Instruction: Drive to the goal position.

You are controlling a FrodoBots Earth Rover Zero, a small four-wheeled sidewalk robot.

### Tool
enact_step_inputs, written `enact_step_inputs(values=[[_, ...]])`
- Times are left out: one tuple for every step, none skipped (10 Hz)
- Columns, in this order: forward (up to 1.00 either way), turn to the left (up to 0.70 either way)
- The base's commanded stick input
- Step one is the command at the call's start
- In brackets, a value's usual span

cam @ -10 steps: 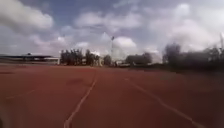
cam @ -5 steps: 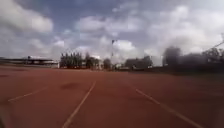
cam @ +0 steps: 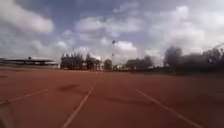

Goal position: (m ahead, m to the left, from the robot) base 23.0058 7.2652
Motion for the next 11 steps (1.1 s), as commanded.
enact_step_inputs(values=[[0.7,0.0],[0.7,0.0],[0.7,0.0],[0.7,0.0],[0.7,0.0],[0.7,0.0],[0.7,0.0],[0.7,0.0],[0.7,0.0],[0.7,0.0],[0.7,0.0]])
